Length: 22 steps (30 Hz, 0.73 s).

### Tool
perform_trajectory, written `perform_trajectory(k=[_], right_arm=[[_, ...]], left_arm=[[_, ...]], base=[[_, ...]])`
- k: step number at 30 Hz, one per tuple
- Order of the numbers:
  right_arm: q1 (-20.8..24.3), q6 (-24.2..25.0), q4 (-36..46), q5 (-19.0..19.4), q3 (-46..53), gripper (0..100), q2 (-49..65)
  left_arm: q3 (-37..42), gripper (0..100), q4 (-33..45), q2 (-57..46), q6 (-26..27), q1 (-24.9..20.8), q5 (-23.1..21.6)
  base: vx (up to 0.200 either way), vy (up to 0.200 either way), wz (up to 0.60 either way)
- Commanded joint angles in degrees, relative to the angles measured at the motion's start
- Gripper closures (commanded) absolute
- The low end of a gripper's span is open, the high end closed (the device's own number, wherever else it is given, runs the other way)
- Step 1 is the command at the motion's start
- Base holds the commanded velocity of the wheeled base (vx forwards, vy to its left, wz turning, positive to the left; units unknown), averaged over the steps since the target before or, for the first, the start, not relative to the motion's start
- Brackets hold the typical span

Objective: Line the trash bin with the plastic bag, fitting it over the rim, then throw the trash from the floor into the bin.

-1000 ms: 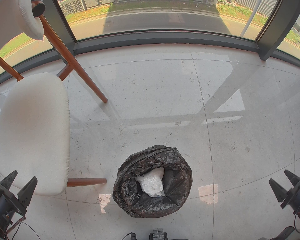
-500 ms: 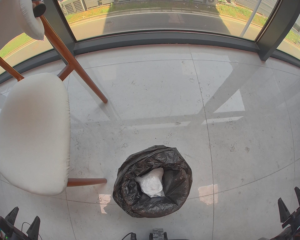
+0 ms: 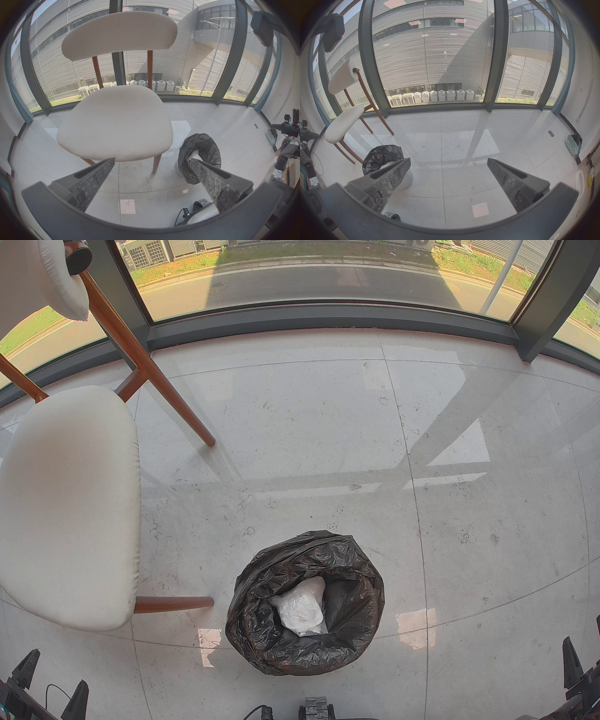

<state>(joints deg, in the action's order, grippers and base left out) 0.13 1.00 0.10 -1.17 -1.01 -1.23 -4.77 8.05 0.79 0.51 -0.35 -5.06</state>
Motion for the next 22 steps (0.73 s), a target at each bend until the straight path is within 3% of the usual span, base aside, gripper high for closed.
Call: perform_trajectory(k=[1,6,11,15,22], right_arm=[[0.0,0.1,0.0,0.0,1.0,0,0.7],[0.0,0.1,-0.1,-0.2,1.0,0,0.8],[0.0,0.1,-0.1,-0.4,1.0,0,0.7],[0.0,0.1,-0.1,-0.4,1.0,0,0.7],[0.0,-0.3,-0.1,-0.1,1.0,0,0.7]], left_arm=[[0.5,0,-0.9,-0.8,-0.2,0.1,0.5],[0.8,0,-1.9,-0.8,-2.7,0.1,7.2],[3.2,0,-5.8,-0.8,-2.6,0.3,7.1],[4.2,0,-6.5,-0.8,-0.2,0.2,3.2],[4.4,0,-6.8,-0.8,-0.2,0.2,3.2]], base=[[0.000,0.000,0.00],[0.000,0.000,0.00],[0.000,0.000,0.00],[0.000,0.000,0.00],[0.000,0.000,0.00]])
